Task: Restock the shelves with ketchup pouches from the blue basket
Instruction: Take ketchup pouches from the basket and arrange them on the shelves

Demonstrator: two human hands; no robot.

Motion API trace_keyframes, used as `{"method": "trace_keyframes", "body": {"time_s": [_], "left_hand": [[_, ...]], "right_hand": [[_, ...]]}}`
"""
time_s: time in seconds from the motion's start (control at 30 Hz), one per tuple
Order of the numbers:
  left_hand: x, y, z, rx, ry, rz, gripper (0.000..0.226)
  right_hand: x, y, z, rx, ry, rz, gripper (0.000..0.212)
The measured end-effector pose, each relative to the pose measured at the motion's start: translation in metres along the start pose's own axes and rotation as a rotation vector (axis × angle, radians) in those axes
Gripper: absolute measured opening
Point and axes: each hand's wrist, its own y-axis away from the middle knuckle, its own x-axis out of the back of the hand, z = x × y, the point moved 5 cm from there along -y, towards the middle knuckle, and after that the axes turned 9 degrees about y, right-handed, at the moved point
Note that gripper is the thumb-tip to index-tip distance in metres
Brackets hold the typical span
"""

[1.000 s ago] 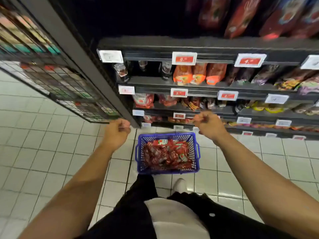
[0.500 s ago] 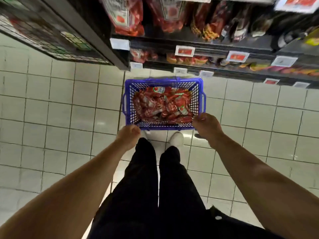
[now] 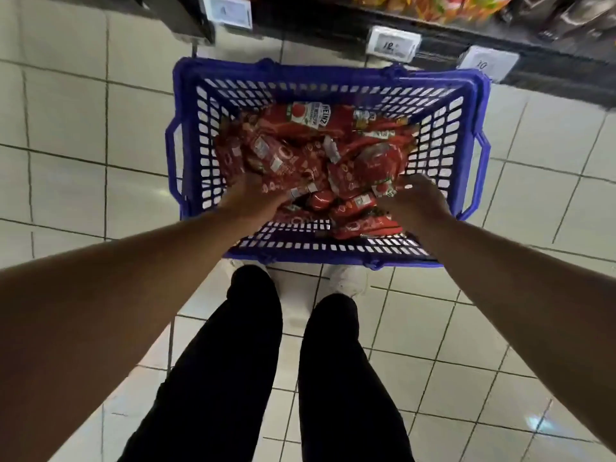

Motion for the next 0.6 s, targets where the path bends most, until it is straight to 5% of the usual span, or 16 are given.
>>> {"method": "trace_keyframes", "body": {"time_s": [0.17, 0.33, 0.6], "left_hand": [[-0.003, -0.084, 0.012, -0.152, -0.026, 0.155, 0.046], [0.017, -0.139, 0.010, 0.018, 0.103, 0.360, 0.079], [0.002, -0.150, 0.029, 0.015, 0.455, 0.440, 0.060]], "right_hand": [[-0.022, -0.061, -0.017, 0.070, 0.096, 0.228, 0.097], [-0.037, -0.085, -0.006, 0.070, 0.004, 0.312, 0.083], [-0.026, -0.088, -0.008, 0.192, 0.102, 0.272, 0.078]]}}
